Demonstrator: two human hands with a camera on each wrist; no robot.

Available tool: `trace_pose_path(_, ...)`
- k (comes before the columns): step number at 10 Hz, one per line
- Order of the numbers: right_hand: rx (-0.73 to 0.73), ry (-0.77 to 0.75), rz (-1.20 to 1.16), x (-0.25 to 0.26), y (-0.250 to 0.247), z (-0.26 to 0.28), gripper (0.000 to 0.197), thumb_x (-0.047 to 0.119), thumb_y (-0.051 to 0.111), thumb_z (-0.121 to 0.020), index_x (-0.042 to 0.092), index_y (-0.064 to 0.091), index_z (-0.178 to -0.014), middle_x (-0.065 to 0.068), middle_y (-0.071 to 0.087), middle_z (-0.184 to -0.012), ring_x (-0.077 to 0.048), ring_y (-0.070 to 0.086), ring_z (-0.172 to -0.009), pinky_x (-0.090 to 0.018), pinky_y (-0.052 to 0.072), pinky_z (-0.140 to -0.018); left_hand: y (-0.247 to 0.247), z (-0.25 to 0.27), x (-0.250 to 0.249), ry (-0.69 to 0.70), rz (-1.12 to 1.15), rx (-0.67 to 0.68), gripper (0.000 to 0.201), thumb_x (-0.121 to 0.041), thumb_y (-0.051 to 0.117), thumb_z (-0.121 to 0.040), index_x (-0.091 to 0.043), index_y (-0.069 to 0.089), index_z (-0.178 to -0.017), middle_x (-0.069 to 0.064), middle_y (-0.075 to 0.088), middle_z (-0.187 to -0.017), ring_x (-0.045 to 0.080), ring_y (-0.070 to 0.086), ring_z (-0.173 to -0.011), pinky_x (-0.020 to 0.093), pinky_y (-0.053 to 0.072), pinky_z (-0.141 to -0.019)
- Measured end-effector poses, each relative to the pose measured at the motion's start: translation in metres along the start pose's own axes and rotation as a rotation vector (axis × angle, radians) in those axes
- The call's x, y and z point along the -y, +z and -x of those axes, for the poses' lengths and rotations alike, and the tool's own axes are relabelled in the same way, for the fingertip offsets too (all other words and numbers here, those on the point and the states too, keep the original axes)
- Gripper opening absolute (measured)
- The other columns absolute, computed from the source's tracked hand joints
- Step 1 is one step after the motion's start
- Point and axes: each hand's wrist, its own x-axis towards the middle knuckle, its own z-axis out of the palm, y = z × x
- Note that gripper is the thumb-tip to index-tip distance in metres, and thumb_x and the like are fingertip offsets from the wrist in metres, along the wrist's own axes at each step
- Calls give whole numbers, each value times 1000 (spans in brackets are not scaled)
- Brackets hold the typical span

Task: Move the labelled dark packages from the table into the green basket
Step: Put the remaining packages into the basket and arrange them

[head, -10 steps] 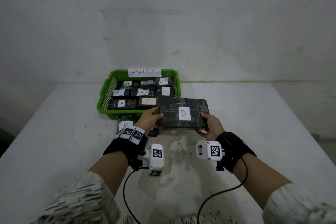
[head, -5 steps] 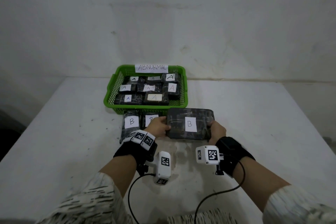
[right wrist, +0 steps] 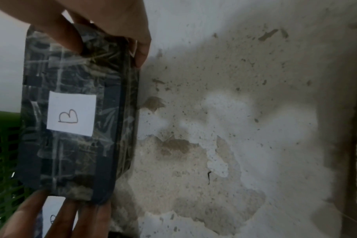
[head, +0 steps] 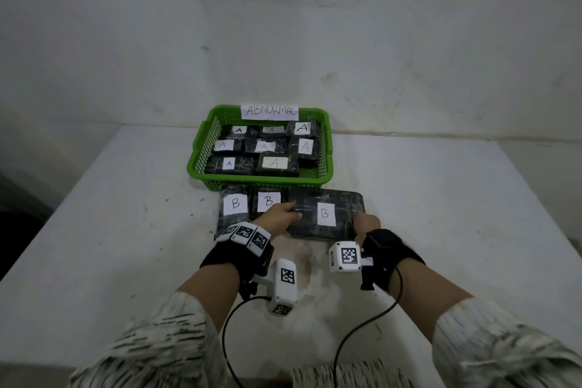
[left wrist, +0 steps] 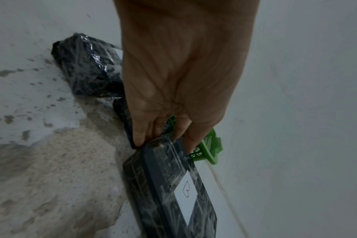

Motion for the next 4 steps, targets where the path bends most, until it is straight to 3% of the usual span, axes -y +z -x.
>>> trace_pose_path(1,-16,-12,65,3,-2,-3,43,16,58,-93,-1,45,-131,-20,49,-140,-29,47,-130,-30,36,-104,-4,2,2,-6,120,11,55,-10,50,-96,-2,29,-146,14,32,-151,26,33,-139,35,28,-115)
trace_pose_path(2,18,3,39,10,-2,-7,52,18,59,-94,-1,41,-138,-17,45,-144,-28,44,-133,-31,34,-107,-15,14,2,-7,155,2,48,-15,49,-97,-8,37,-143,14,41,-146,27,40,-135,34,35,-106)
trace_pose_path(3,39,-63,186,10,1,-12,52,19,62,-92,1,44,-137,-16,48,-142,-28,45,-133,-29,35,-106,-33,46,5,51,84,-24,40,-25,46,-98,-16,46,-137,10,54,-133,29,50,-124,33,43,-89)
trace_pose_path(4,49,-17,102,6,8,-11,45,15,56,-95,-1,45,-136,-17,49,-141,-30,46,-131,-29,36,-104,-63,103,32,54,-42,-71,30,-38,47,-96,-24,55,-122,2,62,-117,17,59,-104,25,46,-80)
